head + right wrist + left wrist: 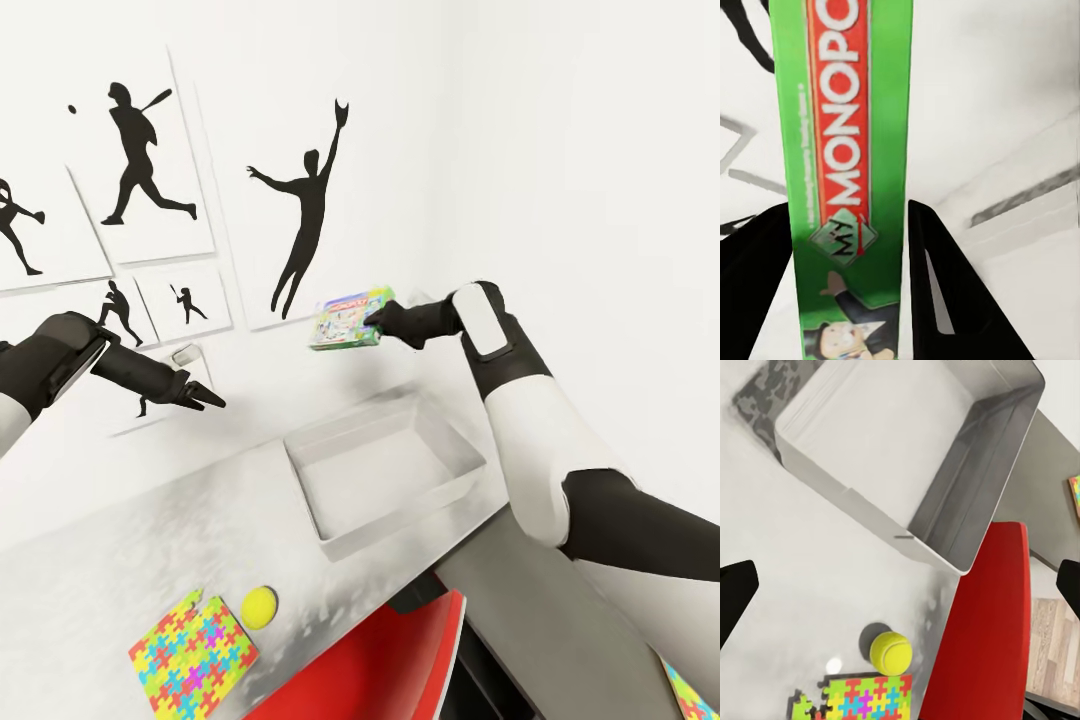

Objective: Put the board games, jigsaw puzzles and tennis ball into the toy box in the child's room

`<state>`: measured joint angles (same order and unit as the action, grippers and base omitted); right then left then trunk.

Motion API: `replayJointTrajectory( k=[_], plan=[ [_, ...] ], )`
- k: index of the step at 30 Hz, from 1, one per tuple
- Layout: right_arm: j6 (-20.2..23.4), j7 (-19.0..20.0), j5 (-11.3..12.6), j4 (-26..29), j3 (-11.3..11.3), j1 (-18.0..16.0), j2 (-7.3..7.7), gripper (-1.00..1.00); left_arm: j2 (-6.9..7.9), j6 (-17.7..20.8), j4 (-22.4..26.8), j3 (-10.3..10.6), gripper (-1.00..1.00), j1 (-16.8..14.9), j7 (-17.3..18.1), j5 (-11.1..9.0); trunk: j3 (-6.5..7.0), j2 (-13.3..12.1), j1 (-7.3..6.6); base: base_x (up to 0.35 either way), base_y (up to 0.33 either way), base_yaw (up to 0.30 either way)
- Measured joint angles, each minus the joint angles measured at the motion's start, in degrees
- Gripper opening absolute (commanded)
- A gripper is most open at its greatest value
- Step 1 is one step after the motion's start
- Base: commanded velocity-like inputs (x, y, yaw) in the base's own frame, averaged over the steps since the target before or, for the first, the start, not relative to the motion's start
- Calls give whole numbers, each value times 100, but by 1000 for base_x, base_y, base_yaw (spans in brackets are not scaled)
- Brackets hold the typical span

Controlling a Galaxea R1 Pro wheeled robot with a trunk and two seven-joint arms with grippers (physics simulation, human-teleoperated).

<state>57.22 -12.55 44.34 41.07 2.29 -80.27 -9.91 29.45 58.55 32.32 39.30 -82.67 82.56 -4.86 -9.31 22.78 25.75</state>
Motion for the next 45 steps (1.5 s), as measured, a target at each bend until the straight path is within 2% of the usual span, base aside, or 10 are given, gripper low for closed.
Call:
replayJointTrajectory(
  k=[1, 3, 6, 15, 22, 30, 37, 40, 43, 45],
  plan=[
    [-195, -6, 23, -247, 290, 1, 1, -100, 0, 0, 0, -7, 100, 0, 2, 0, 0, 0, 0, 0, 0, 0],
    [-494, -15, -10, -768, 632, 3, 0, -100, 0, 0, 0, -15, 100, -1, 2, -1, -1, -1, 0, 0, 0, 0],
    [-874, -19, -26, -1457, 870, -5, 68, -100, 3, 0, 0, -18, 100, 0, -3, 0, 0, 0, 0, 0, 0, 0],
    [-1223, -21, 56, -1844, 955, -2, 251, -100, 3, -7, -1, -13, 100, 0, -6, 0, 0, 1, 0, 0, 0, 0],
    [-1447, -38, 35, -2105, 979, 0, 488, -100, 7, 1, 0, -18, 100, 0, 6, -12, 0, 1, 0, 0, 0, 0],
    [-1571, -148, 71, -2356, 1131, 6, 515, -100, 19, 37, 0, -76, 100, 0, 48, -30, 0, 1, 0, 0, 0, 0],
    [-1600, -515, 72, -2384, 1741, -7, 506, -100, 65, 50, 0, -351, 100, -6, 56, -24, 0, 1, 0, 0, 0, 0],
    [-1615, -545, 78, -2385, 1902, -9, 504, -100, 72, 51, 0, -452, 100, -8, 56, -24, 0, 1, 0, 0, 0, 0],
    [-1623, -582, 78, -2386, 2168, -7, 502, -100, 76, 54, 1, -663, 100, -9, 53, -24, 0, 1, 0, 0, 0, 0],
    [-1625, -610, 76, -2387, 2322, -8, 486, -100, 77, 58, 1, -932, 100, -10, 42, -25, 0, 1, 0, 0, 0, 0]
  ],
)
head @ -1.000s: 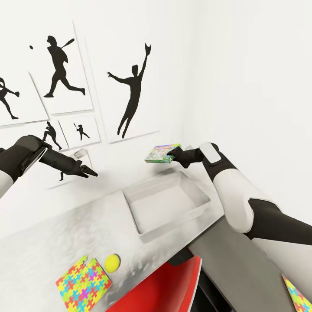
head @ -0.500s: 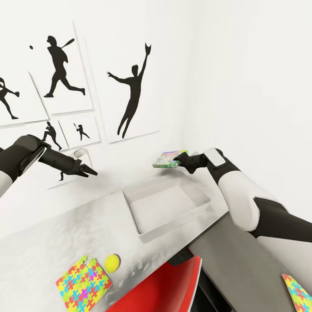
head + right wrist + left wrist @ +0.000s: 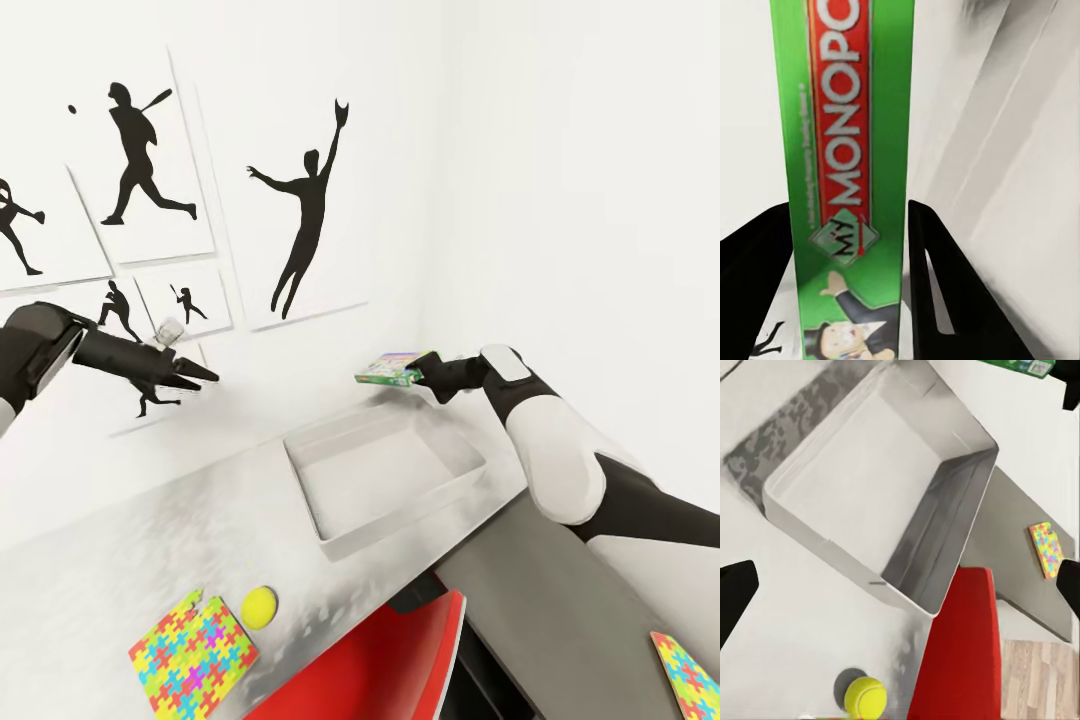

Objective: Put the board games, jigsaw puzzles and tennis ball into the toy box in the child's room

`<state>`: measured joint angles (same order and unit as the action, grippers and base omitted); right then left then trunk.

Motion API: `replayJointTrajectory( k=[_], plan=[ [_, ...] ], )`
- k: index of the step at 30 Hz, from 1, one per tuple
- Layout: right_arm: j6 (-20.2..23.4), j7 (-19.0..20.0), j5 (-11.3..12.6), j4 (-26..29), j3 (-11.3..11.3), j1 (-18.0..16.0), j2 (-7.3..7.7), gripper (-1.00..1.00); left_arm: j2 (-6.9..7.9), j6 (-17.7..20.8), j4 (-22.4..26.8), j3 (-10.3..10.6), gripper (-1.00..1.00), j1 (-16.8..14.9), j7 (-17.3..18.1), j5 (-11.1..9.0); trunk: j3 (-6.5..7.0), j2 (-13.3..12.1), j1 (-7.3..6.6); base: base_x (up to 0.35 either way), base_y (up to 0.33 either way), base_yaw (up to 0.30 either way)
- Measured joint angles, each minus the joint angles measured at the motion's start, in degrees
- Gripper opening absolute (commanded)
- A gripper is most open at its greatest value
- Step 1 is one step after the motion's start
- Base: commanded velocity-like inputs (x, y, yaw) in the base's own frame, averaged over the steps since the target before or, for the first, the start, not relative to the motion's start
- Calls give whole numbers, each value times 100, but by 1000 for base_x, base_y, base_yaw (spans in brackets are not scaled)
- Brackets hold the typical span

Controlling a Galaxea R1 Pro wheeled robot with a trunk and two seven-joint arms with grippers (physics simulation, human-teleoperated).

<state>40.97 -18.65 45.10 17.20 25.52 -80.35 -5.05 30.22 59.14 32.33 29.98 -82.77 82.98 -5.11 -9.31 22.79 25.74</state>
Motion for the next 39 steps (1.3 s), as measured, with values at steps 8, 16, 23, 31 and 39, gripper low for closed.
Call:
replayJointTrajectory(
  k=[8, 16, 23, 31, 39],
  plan=[
    [-66, -371, -31, 7, 100, 6, -53, -100, 80, -36, -5, -1072, 100, -43, -231, 16, 0, 0, 0, 0, 0, 0],
    [-240, -444, 6, -9, 118, 36, -62, -100, 120, -18, -6, -2174, 100, -48, -1249, 17, 0, 0, 0, 0, 0, 0],
    [-467, -450, 4, -24, 143, 207, -49, -100, 124, -15, -6, -2407, 100, -28, -1468, 17, -1, -1, 0, 0, 0, 0],
    [-728, -503, 58, -132, 155, 291, -26, -100, 124, -18, -6, -2418, 100, -4, -1480, 15, 0, 0, 0, 0, 0, 0],
    [-1000, -518, 309, -404, 307, 377, -55, -100, 124, -23, -11, -2421, 100, 4, -1463, 9, -1, 0, 0, 0, 0, 0]
  ],
)
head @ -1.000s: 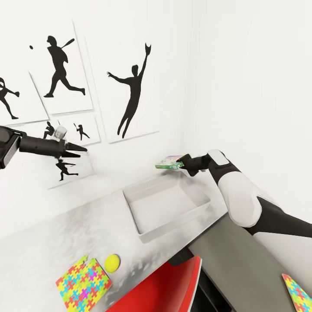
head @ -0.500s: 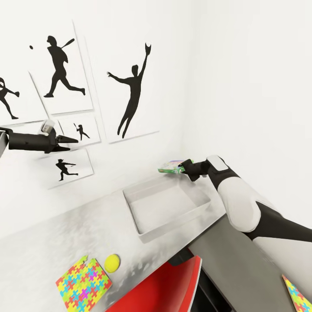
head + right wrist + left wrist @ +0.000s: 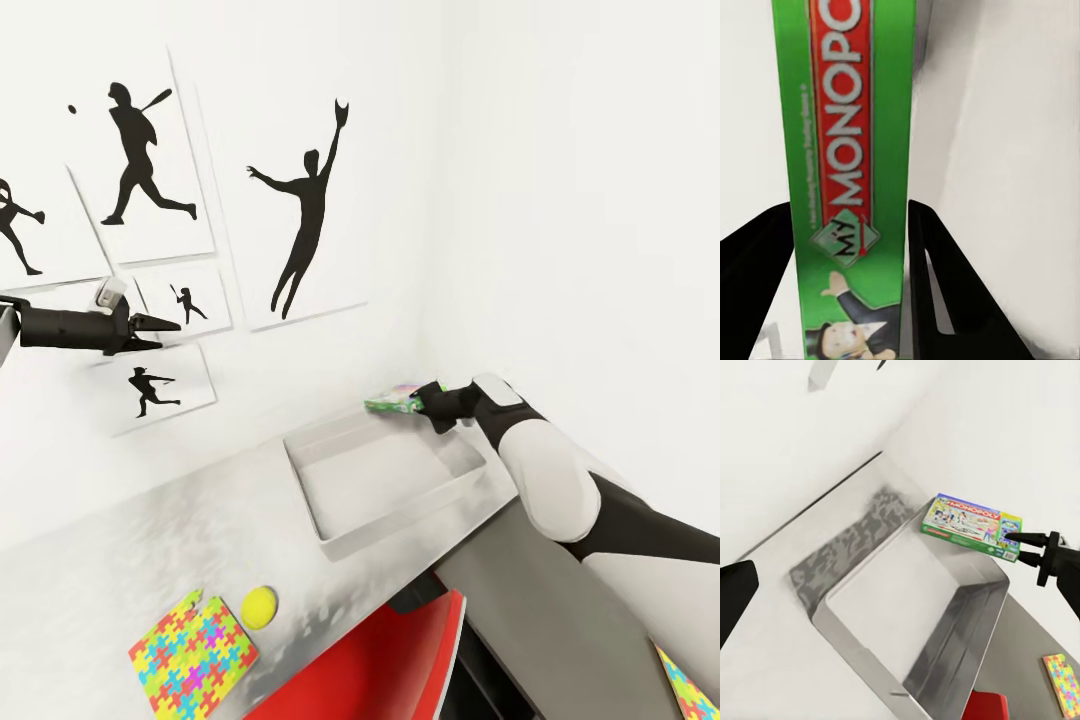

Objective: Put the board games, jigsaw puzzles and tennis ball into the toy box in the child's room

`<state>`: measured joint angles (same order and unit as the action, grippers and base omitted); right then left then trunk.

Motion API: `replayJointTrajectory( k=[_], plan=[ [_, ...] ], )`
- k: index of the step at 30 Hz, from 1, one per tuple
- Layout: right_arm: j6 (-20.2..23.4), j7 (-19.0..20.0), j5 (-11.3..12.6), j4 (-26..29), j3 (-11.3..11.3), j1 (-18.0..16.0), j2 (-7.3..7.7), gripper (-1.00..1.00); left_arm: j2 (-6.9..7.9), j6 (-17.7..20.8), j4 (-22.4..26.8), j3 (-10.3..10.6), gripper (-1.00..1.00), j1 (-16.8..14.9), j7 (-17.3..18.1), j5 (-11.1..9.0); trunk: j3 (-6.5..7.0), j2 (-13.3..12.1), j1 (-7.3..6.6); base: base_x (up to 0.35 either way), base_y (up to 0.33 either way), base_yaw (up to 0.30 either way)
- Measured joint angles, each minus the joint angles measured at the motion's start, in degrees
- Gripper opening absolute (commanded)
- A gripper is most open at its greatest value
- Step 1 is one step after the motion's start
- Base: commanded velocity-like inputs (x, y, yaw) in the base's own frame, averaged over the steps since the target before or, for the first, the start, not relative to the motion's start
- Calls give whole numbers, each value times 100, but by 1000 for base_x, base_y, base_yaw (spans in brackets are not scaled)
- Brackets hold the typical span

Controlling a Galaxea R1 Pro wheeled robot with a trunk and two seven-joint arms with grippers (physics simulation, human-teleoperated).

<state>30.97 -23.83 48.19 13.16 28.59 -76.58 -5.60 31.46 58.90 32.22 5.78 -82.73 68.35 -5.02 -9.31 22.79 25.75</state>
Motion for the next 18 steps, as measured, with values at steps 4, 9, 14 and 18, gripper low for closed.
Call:
replayJointTrajectory(
  k=[4, 9, 14, 18],
  plan=[
    [-177, -3, 153, -146, 85, 19, 8, -100, 7, -19, -54, -1, 100, 3, 29, -5, 0, 0, 0, 0, 0, 0],
    [-428, -10, 162, -207, 127, 109, 31, -100, 9, -32, -64, -8, 100, 24, 35, -14, 0, 0, 0, 0, 0, 0],
    [-699, -76, 203, -261, 172, 126, 64, -100, 9, -38, -65, -15, 100, 30, 35, -13, 0, 0, 0, 0, 0, 0],
    [-763, -125, 204, -275, 247, 128, 69, -100, 9, -39, -65, -18, 100, 33, 35, -11, 0, 0, 0, 0, 0, 0]
  ],
)
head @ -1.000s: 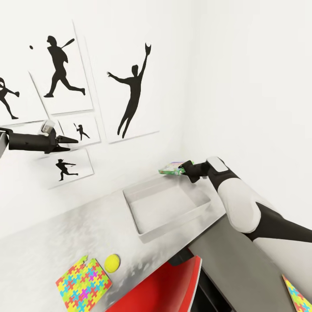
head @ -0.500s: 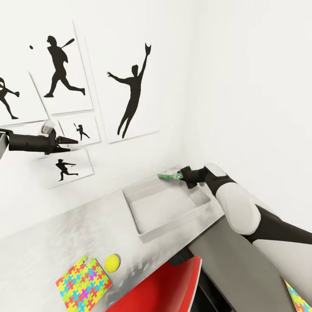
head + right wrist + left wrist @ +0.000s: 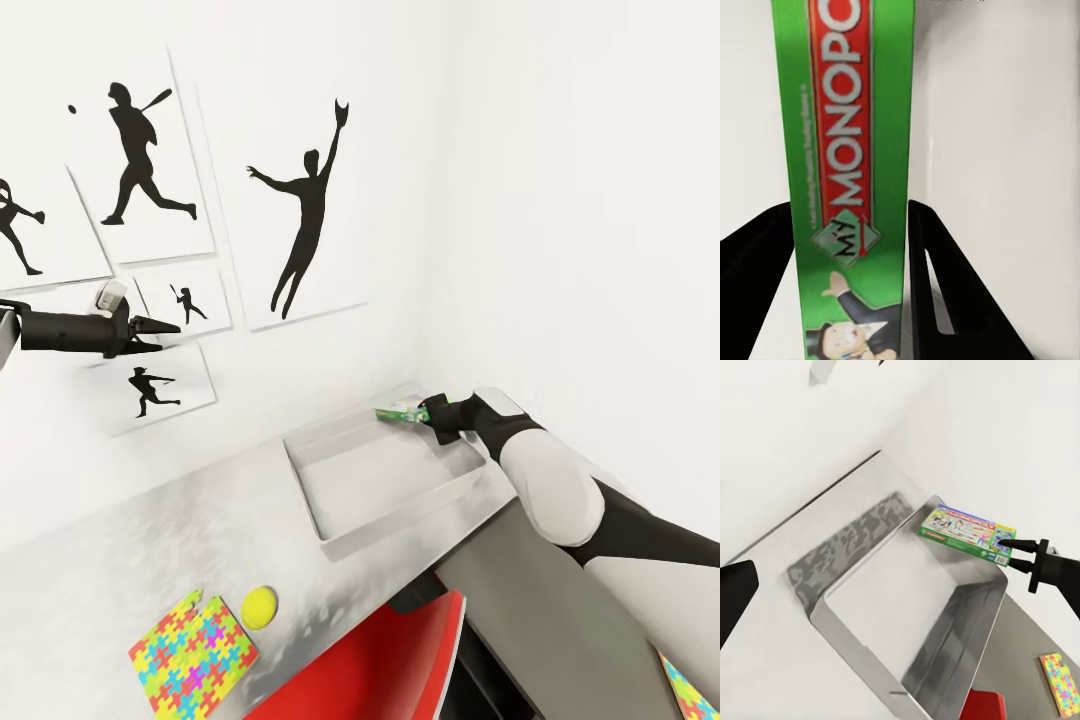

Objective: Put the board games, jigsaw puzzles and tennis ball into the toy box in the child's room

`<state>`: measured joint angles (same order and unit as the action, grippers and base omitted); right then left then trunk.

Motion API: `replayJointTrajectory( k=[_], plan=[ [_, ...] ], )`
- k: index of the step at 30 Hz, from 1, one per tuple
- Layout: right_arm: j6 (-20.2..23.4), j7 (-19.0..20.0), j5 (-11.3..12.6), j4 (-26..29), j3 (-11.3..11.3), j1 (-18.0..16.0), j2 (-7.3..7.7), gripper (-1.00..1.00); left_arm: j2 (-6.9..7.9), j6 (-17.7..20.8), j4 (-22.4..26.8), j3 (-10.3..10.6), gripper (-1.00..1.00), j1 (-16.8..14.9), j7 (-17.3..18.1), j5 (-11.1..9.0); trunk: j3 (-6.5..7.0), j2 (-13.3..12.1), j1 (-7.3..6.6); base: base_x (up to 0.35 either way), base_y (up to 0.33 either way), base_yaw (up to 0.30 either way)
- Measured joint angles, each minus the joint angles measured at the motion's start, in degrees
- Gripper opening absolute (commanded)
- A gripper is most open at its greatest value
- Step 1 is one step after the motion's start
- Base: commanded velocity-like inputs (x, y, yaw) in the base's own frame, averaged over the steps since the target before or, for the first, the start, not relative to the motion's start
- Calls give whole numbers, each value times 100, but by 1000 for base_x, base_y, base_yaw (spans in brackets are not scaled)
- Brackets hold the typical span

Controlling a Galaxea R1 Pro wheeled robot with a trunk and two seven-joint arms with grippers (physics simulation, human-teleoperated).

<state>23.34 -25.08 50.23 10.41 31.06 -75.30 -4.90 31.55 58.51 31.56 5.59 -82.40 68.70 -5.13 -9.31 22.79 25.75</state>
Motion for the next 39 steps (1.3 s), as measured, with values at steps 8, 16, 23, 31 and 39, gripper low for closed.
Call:
replayJointTrajectory(
  k=[8, 16, 23, 31, 39],
  plan=[
    [-357, -219, 8, -11, 12, 7, -29, -100, 4, 0, 0, 0, 100, 3, 0, 3, 0, 0, 0, 0, 0, 0],
    [-412, -273, 17, -16, 16, 12, -67, -100, 9, -2, 0, -1, 100, -1, 0, 4, 0, 0, 0, 0, 0, 0],
    [-439, -284, 8, -19, 19, 110, -57, -100, 9, -8, 0, 0, 100, 3, -9, 10, 0, 0, 0, 0, 0, 0],
    [-665, -288, 8, -20, 21, 168, -36, -100, 9, -9, 0, 0, 100, 3, -9, 11, 0, 0, 0, 0, 0, 0],
    [-715, -275, 27, -22, 14, 181, -70, -100, 9, -9, 0, 0, 100, 3, -9, 11, 0, 0, 0, 0, 0, 0]
  ],
)
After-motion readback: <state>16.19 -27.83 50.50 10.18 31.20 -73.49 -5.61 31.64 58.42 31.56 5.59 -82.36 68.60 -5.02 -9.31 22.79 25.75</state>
